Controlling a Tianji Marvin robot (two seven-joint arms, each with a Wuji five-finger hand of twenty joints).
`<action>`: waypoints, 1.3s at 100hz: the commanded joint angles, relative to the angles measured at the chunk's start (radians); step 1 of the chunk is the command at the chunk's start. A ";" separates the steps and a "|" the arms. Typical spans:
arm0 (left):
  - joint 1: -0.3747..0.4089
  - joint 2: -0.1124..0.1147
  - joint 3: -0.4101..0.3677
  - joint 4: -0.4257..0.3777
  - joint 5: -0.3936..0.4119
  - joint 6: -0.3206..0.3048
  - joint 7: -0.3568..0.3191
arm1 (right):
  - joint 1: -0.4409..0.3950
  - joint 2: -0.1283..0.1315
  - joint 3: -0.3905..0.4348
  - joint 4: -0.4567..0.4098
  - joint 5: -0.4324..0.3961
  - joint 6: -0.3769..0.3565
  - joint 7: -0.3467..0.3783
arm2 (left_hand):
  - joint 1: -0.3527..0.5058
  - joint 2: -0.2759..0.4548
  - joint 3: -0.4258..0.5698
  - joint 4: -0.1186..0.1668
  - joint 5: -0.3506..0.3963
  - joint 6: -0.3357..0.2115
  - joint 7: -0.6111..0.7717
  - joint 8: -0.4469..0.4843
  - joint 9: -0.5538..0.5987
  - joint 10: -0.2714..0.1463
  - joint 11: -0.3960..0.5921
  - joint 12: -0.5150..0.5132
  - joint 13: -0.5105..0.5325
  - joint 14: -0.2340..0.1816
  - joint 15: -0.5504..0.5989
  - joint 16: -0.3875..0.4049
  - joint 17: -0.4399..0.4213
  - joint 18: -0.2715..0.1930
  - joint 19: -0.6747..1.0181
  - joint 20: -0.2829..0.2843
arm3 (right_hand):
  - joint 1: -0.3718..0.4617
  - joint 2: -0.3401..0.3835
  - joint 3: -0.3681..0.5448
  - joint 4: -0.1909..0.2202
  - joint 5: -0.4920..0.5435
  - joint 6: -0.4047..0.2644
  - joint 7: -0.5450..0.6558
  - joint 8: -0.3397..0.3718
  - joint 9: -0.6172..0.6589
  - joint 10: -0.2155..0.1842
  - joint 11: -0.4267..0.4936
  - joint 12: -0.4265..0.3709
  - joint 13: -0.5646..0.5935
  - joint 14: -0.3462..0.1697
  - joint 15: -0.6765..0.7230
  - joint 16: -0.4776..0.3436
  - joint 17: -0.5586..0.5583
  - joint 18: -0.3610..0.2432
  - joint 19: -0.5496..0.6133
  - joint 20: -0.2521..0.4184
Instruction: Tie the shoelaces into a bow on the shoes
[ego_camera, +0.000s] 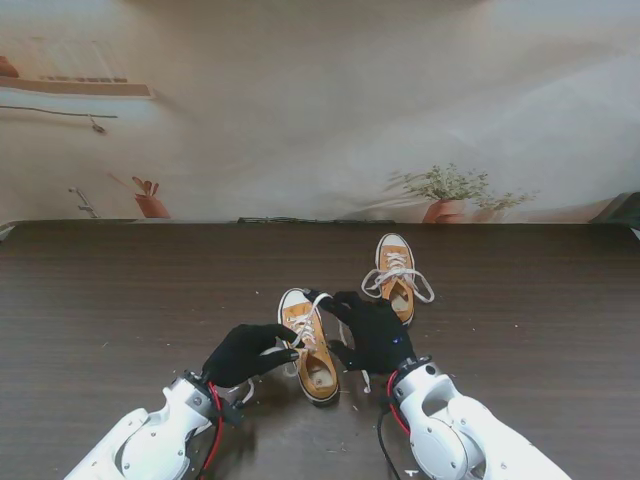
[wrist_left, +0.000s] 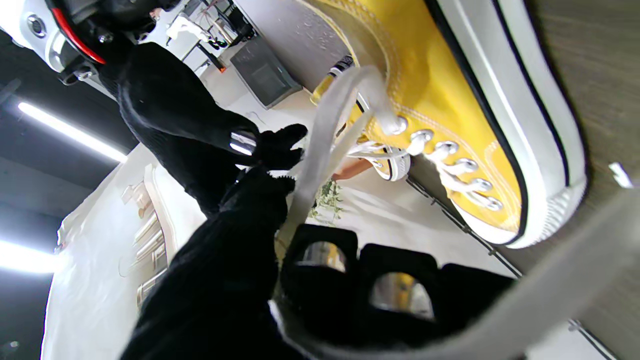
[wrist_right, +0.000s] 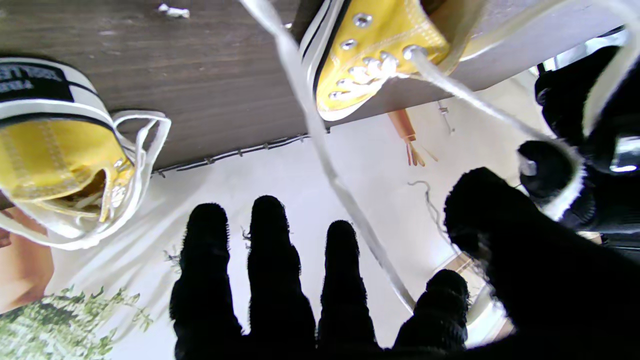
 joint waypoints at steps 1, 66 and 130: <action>0.019 0.003 -0.014 -0.024 -0.001 0.006 -0.019 | -0.012 0.006 0.004 -0.011 0.005 -0.020 0.017 | 0.024 0.038 -0.038 0.005 -0.029 0.014 -0.038 -0.032 0.048 0.083 0.040 0.020 0.023 0.029 0.037 0.029 0.032 -0.210 0.250 -0.023 | -0.039 -0.010 -0.025 0.025 0.002 -0.040 -0.038 0.021 0.006 -0.030 -0.027 -0.017 -0.003 -0.002 -0.018 -0.017 -0.015 -0.024 -0.014 -0.013; 0.102 0.013 -0.123 -0.084 0.014 -0.006 -0.046 | -0.093 0.020 0.066 -0.135 -0.052 0.094 0.099 | -0.035 0.048 -0.027 0.007 -0.032 0.080 -0.194 -0.021 0.038 0.066 0.039 0.023 0.023 0.014 0.033 0.025 0.033 -0.221 0.250 -0.034 | -0.158 -0.074 -0.261 -0.058 0.085 -0.116 0.454 -0.024 -0.134 -0.019 0.296 0.151 -0.116 -0.045 0.262 0.174 0.027 0.212 0.110 -0.132; 0.110 0.012 -0.134 -0.092 0.017 -0.011 -0.041 | -0.064 -0.011 0.052 -0.064 0.126 -0.036 0.032 | -0.027 0.050 -0.031 0.005 -0.023 0.078 -0.193 -0.016 0.039 0.068 0.040 0.024 0.023 0.015 0.034 0.025 0.033 -0.217 0.250 -0.029 | -0.069 -0.064 -0.059 -0.034 -0.072 -0.057 0.660 0.034 0.424 -0.015 0.370 0.390 0.286 -0.031 0.631 0.271 0.410 0.012 0.353 0.159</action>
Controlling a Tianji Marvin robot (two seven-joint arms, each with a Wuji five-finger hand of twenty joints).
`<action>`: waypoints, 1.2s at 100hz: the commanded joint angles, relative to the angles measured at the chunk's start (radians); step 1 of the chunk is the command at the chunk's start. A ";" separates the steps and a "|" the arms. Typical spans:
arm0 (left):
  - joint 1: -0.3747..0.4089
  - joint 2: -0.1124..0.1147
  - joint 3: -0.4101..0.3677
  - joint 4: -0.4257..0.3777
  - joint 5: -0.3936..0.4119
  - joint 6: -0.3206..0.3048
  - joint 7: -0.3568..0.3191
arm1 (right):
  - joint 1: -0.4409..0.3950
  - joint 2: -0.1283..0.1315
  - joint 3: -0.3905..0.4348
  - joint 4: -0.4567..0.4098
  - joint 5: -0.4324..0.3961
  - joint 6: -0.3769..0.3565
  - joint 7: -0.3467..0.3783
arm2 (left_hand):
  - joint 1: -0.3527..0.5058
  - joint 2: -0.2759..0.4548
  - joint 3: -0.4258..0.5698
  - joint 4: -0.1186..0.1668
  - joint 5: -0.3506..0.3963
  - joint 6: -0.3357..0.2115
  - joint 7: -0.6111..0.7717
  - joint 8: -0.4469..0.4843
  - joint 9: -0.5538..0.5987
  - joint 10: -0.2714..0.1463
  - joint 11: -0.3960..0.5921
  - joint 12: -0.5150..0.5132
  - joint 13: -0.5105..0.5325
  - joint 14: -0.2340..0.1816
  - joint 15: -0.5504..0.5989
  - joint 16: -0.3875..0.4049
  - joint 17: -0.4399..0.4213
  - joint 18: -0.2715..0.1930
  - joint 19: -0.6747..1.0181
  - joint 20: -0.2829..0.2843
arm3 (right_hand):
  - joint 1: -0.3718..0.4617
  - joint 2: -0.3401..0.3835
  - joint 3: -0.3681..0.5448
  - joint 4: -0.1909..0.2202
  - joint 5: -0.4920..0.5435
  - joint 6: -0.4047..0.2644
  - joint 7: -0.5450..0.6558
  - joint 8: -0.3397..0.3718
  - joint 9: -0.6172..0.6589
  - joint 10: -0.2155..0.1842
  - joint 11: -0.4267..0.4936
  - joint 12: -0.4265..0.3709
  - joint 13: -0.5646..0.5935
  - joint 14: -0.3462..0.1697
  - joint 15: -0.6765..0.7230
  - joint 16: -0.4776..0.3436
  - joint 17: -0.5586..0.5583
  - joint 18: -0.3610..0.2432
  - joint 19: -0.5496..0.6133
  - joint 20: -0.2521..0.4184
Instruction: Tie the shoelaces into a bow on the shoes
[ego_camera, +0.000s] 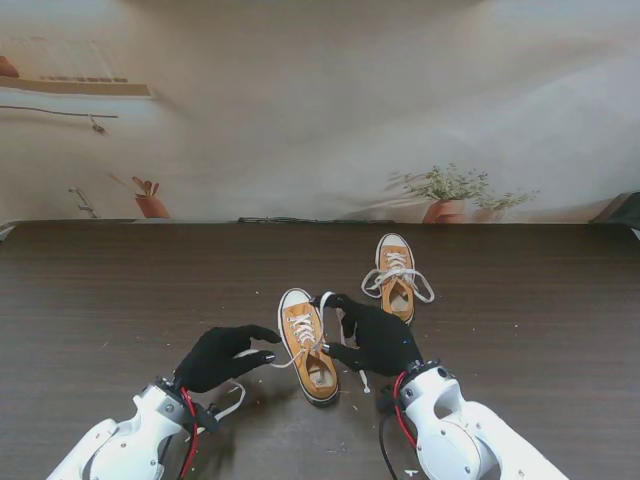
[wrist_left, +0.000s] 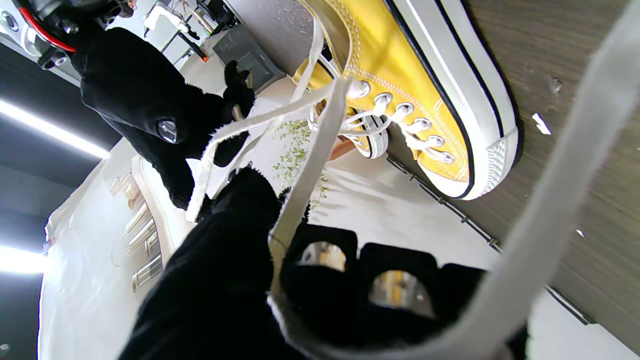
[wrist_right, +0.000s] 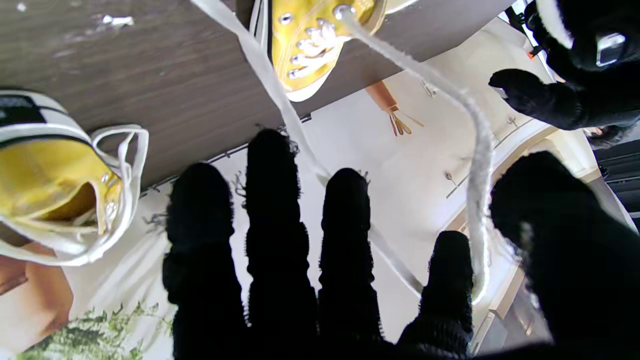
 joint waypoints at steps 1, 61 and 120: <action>0.005 0.000 -0.003 -0.014 0.007 -0.001 -0.007 | 0.008 -0.006 -0.006 0.018 -0.031 0.004 0.018 | -0.014 0.027 0.009 0.005 -0.015 0.014 -0.009 0.017 0.039 0.068 0.040 0.023 0.023 0.016 0.042 0.025 0.033 -0.217 0.250 0.004 | 0.013 0.022 0.037 0.001 -0.049 0.010 -0.011 -0.009 -0.043 -0.002 -0.081 -0.087 -0.034 0.007 -0.096 -0.030 -0.052 -0.017 -0.055 -0.036; -0.029 -0.013 -0.052 -0.031 -0.081 0.025 -0.007 | 0.024 -0.057 -0.015 0.075 0.441 -0.109 0.091 | -0.004 0.025 -0.005 0.007 -0.004 0.008 0.015 0.027 0.045 0.071 0.041 0.023 0.023 0.023 0.055 0.032 0.034 -0.216 0.250 0.029 | 0.061 -0.078 0.055 -0.007 0.013 0.078 0.064 0.022 -0.172 0.045 -0.365 -0.419 -0.135 -0.007 -0.555 -0.203 -0.293 -0.096 -0.336 -0.307; -0.057 -0.013 -0.051 -0.050 -0.160 0.010 -0.043 | 0.055 -0.121 -0.055 0.122 0.742 -0.146 0.024 | 0.011 0.026 -0.027 0.010 0.004 -0.005 0.049 0.030 0.049 0.074 0.041 0.025 0.023 0.029 0.058 0.035 0.033 -0.205 0.250 0.043 | 0.195 -0.149 0.209 0.018 0.318 0.164 0.084 0.088 0.166 -0.022 -0.414 -0.443 0.047 -0.023 -0.549 -0.225 -0.216 -0.102 -0.272 -0.376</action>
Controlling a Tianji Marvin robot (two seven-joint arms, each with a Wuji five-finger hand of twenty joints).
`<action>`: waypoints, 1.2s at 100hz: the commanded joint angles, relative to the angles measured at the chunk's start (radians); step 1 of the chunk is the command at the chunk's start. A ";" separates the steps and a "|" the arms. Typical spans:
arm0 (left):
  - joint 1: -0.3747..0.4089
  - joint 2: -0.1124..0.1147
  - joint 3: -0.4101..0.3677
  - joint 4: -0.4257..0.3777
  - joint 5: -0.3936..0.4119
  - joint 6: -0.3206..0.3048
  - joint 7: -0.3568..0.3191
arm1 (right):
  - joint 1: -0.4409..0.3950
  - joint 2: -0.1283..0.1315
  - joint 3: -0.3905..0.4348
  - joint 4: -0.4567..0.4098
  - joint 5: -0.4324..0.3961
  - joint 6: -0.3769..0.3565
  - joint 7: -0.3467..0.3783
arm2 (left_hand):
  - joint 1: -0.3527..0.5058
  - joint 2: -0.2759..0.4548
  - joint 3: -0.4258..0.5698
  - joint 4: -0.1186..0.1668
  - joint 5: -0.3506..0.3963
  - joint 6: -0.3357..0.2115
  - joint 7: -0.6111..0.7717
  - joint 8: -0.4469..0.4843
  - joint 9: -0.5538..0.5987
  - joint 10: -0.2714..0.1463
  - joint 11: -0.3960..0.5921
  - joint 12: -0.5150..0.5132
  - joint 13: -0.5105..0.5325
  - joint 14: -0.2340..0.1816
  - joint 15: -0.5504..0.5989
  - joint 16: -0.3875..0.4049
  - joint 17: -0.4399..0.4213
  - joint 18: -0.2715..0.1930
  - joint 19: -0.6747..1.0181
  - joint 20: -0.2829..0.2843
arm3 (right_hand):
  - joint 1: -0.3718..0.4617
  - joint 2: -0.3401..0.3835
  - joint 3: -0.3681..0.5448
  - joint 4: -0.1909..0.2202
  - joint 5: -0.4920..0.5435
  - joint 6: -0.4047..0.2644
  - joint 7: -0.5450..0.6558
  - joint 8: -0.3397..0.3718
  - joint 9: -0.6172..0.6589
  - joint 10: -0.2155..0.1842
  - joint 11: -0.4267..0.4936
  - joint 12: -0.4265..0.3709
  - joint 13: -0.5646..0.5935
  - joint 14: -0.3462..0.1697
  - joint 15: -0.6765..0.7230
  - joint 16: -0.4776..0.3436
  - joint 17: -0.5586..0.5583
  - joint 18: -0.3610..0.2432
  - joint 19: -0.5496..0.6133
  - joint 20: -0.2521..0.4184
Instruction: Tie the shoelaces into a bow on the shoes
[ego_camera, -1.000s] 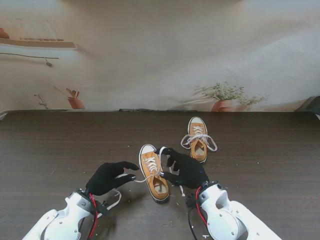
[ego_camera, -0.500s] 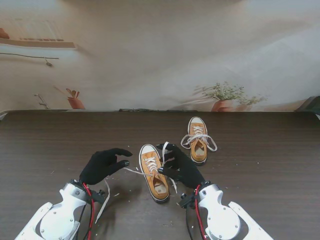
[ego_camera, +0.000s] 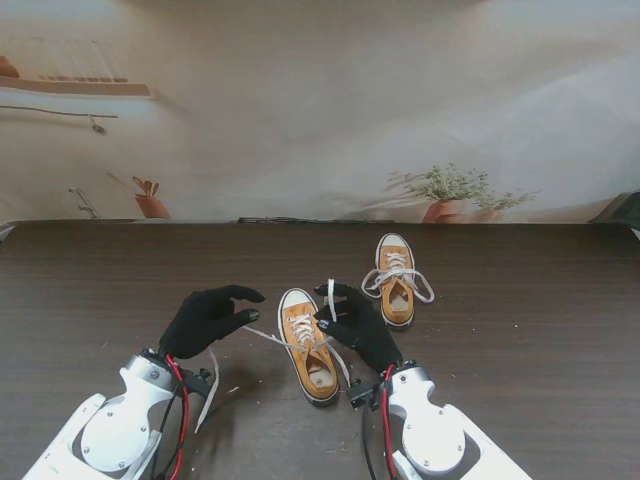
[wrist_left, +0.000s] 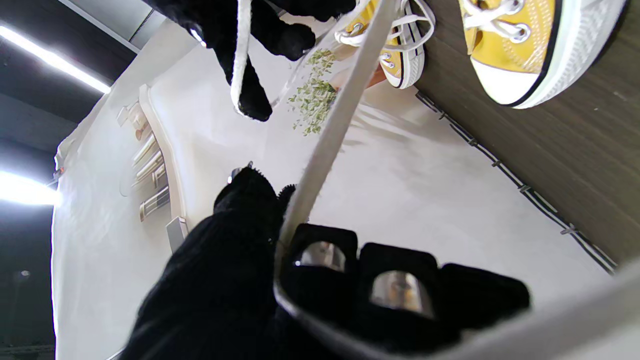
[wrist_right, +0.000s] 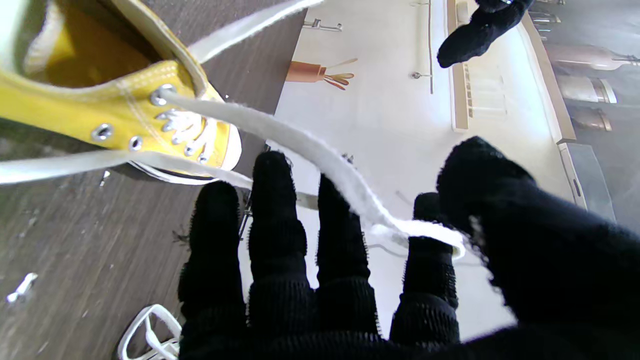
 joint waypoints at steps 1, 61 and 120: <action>0.006 0.000 -0.006 -0.028 0.008 -0.003 -0.015 | -0.007 -0.006 -0.002 -0.025 -0.008 0.011 0.003 | 0.011 0.026 -0.027 0.010 0.002 -0.006 0.008 0.017 0.050 0.074 0.042 0.024 0.023 0.030 0.058 0.035 0.033 -0.205 0.250 0.021 | 0.064 -0.045 0.056 -0.008 0.049 0.015 0.012 0.029 0.083 -0.039 0.021 -0.004 0.068 -0.014 0.045 0.032 0.041 0.008 0.057 0.023; -0.031 0.006 -0.003 -0.107 -0.018 0.022 -0.052 | -0.003 -0.012 -0.007 -0.055 -0.005 0.056 -0.015 | 0.017 0.030 -0.042 0.014 0.001 -0.011 0.026 0.010 0.052 0.071 0.041 0.025 0.023 0.029 0.059 0.036 0.034 -0.206 0.250 0.026 | 0.416 -0.022 0.089 -0.118 0.236 0.113 -0.007 0.036 0.275 0.016 0.208 0.099 0.247 0.007 0.304 0.220 0.147 0.073 0.241 0.224; -0.179 0.025 0.043 -0.127 -0.270 0.142 -0.248 | 0.057 0.006 -0.030 0.009 0.029 -0.018 0.089 | 0.014 0.046 -0.058 0.012 -0.006 -0.019 0.032 0.004 0.046 0.065 0.041 0.026 0.023 0.027 0.059 0.037 0.034 -0.210 0.250 0.023 | 0.232 -0.026 0.043 -0.147 0.090 0.177 -0.011 0.035 0.022 0.017 0.509 0.323 -0.014 -0.017 0.766 0.293 0.036 0.012 0.487 0.604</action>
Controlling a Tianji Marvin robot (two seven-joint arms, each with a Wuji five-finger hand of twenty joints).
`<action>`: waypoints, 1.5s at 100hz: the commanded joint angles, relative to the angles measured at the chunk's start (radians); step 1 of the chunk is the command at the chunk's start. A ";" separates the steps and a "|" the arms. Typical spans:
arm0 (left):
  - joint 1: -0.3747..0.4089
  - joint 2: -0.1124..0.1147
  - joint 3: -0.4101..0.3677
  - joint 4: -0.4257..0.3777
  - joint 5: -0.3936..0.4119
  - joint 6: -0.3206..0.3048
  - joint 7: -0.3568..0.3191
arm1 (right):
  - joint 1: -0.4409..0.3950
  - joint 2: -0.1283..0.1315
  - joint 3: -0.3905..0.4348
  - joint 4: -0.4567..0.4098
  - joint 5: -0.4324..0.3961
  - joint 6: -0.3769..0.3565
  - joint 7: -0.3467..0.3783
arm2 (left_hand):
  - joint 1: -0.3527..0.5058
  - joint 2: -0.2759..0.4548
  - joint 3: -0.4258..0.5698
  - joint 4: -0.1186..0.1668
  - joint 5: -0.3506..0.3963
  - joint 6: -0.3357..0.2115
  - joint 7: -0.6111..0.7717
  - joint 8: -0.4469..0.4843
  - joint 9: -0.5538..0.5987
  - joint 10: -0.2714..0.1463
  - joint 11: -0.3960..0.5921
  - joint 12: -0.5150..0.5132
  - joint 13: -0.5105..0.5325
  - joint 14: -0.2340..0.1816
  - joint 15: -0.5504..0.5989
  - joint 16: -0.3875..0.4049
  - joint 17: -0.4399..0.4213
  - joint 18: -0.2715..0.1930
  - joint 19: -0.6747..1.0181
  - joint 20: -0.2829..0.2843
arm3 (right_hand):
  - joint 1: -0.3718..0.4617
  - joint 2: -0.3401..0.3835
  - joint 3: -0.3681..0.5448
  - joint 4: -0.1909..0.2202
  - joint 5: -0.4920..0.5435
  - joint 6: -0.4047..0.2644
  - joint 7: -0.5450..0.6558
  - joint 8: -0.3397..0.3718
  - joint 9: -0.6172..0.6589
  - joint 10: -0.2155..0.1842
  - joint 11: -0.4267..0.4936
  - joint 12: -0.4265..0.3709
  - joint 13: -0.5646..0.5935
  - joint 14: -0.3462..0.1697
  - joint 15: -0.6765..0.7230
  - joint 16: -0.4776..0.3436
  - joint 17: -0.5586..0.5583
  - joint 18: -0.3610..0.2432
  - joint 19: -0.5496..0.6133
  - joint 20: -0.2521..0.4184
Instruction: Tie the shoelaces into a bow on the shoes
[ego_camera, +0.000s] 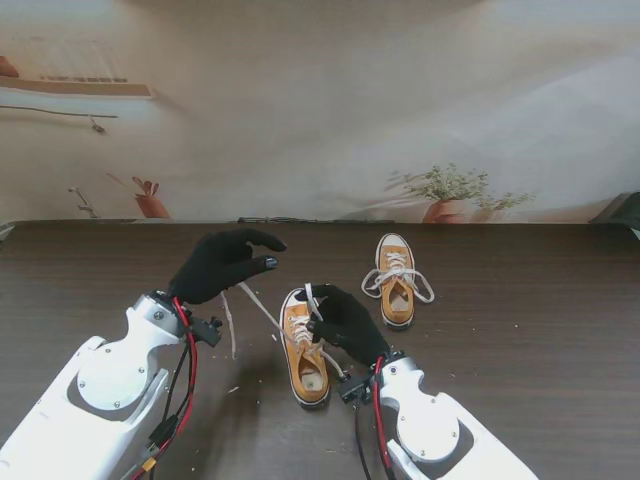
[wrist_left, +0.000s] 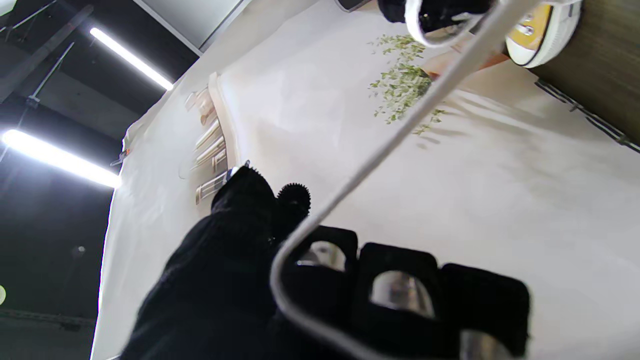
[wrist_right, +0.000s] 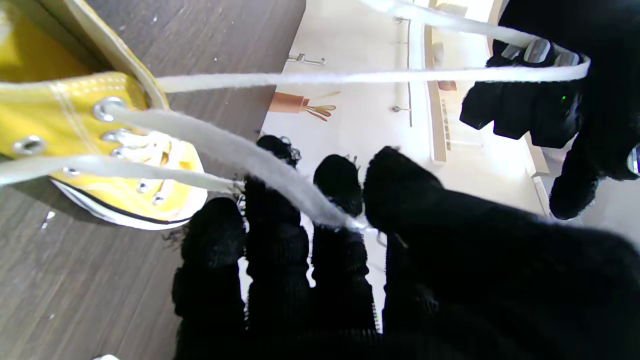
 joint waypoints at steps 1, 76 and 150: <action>-0.018 0.003 0.005 -0.005 -0.036 0.019 -0.050 | 0.001 0.005 0.004 -0.006 0.016 0.000 0.017 | 0.014 0.034 -0.037 0.012 -0.007 -0.019 0.005 0.004 0.045 0.065 0.041 0.026 0.023 0.027 0.059 0.037 0.034 -0.210 0.250 0.013 | -0.046 -0.025 -0.017 -0.040 -0.031 0.007 -0.011 0.010 -0.015 -0.028 0.041 0.027 -0.023 -0.025 0.031 0.008 -0.011 -0.028 0.019 0.021; -0.218 -0.016 0.159 0.167 -0.423 0.064 -0.246 | 0.068 0.035 -0.024 0.034 -0.055 -0.001 0.120 | 0.014 0.058 -0.071 0.015 -0.003 -0.018 -0.002 -0.004 0.039 0.066 0.041 0.033 0.023 0.031 0.063 0.041 0.035 -0.211 0.250 0.028 | -0.340 0.062 -0.090 0.110 -0.043 0.034 -0.045 -0.014 -0.009 -0.079 0.208 0.241 -0.004 -0.062 0.254 0.105 0.076 -0.081 0.213 0.124; -0.407 -0.079 0.362 0.249 -0.413 0.111 -0.128 | 0.151 0.012 -0.081 0.140 -0.056 -0.035 0.096 | 0.002 0.075 -0.098 0.020 0.011 -0.036 0.022 0.013 0.030 0.053 0.037 0.041 0.024 0.025 0.048 0.037 0.032 -0.202 0.250 -0.001 | -0.197 -0.058 -0.083 -0.040 0.356 -0.124 0.334 -0.065 0.192 -0.101 0.206 0.254 0.123 -0.054 0.164 0.038 0.154 -0.020 0.143 0.067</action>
